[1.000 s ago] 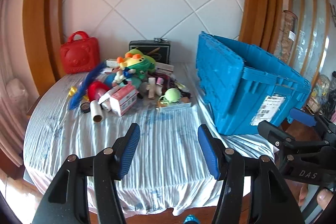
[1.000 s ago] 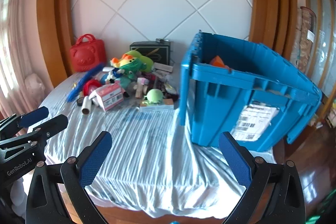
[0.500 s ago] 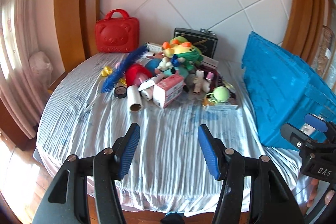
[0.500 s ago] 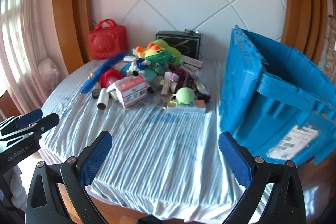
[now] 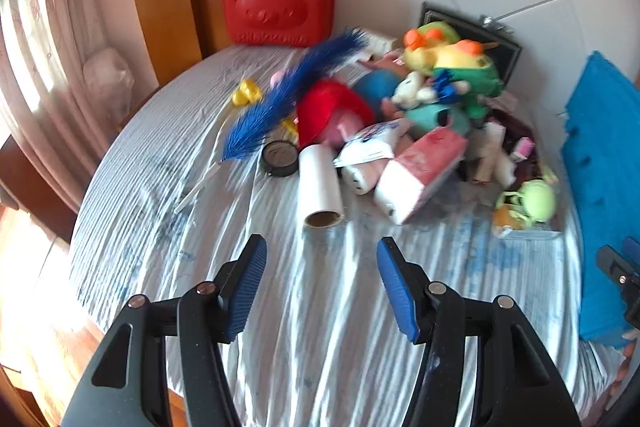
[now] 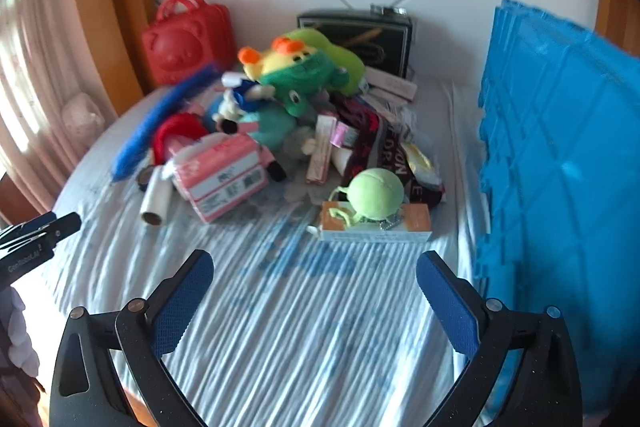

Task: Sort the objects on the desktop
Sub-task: 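Withdraw both tools from the crate back to the pile, then grasp the white paper tube with the left tool while the right tool grasps the green ball plush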

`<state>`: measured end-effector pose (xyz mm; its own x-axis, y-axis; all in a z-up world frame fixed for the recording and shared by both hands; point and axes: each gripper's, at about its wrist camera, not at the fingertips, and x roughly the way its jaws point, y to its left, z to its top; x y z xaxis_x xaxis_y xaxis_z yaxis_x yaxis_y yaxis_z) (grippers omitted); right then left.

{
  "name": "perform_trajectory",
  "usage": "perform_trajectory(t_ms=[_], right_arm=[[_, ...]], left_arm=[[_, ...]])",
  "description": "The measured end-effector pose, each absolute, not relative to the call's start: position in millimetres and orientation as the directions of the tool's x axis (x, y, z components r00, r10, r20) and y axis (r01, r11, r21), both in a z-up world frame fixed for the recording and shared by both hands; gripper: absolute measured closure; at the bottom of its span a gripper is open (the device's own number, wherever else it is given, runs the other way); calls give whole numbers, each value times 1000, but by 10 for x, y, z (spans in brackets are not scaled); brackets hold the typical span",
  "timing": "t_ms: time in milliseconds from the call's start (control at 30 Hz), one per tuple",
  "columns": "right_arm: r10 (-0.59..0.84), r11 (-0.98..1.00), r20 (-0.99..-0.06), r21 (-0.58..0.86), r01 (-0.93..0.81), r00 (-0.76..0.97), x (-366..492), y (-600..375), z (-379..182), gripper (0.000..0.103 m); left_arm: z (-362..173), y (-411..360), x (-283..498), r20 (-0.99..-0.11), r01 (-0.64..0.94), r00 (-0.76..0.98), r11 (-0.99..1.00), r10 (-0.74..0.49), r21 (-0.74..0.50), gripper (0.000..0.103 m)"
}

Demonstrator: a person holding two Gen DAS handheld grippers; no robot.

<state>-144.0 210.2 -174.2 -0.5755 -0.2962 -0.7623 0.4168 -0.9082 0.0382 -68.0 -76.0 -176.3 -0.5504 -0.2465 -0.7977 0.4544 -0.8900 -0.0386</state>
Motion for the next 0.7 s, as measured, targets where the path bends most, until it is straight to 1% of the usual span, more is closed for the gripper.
perform_trajectory(t_ms=[133,267,400,500,633,700], right_arm=[[-255,-914,-797,13,406,-547,-1802,2057,-1985,0],[-210,-934,-821,8,357,-531,-2142,2066,-2172,0],[-165,-957,-837,8,290,-521,-2411,2117,-2341,0],[-126,-967,-851,-8,253,-509,-2609,2137,-2493,0],[-106,-975,-865,-7,223,-490,-2812,2174,-2656,0],[-98,-977,-870,-8,214,-482,-2875,2174,-2715,0]], left_arm=[[-2033,-967,-996,-828,462,-514,-886,-224,-48,46],[-2303,-1122,-1326,-859,460,-463,-888,-220,-20,46],[-2570,-1265,-1601,-887,463,-418,-886,-196,-23,46],[-2688,-1310,-1747,-893,456,-402,-890,-200,-6,46],[-2780,-1375,-1868,-903,437,-407,-897,-136,-62,46],[-2829,-1381,-1931,-908,432,-400,-900,-125,-67,46]])
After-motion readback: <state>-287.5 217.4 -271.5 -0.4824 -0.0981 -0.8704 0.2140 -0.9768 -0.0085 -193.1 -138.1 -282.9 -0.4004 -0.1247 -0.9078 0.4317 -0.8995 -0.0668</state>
